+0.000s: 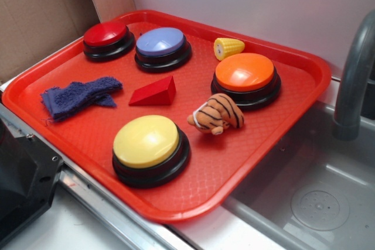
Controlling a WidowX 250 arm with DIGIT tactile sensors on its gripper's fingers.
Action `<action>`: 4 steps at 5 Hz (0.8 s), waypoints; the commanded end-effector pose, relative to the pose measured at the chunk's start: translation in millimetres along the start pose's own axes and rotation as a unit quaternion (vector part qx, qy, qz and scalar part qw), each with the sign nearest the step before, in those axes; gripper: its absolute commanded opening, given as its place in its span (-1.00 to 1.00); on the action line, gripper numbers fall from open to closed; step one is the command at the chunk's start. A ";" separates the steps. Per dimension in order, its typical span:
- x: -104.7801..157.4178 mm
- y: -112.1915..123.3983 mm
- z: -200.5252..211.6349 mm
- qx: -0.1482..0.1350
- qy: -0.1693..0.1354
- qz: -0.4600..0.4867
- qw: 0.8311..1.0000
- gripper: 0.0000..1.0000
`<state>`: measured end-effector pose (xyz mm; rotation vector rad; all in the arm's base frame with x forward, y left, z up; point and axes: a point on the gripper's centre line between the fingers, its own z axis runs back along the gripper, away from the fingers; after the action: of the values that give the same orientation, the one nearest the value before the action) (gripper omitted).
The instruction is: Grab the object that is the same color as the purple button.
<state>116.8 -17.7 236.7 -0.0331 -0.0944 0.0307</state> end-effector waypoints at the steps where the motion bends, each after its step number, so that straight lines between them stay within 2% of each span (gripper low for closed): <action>1: 0.0 0.0 0.0 0.000 0.000 0.000 1.000 1.00; 2: 6.9 26.3 -32.7 0.022 0.010 -0.121 0.992 1.00; 3: 3.9 45.1 -63.7 0.034 0.044 -0.190 0.980 1.00; 4: 3.1 62.8 -96.8 0.044 0.057 -0.210 0.975 1.00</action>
<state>124.0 38.7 134.8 0.0638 0.0403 -0.3888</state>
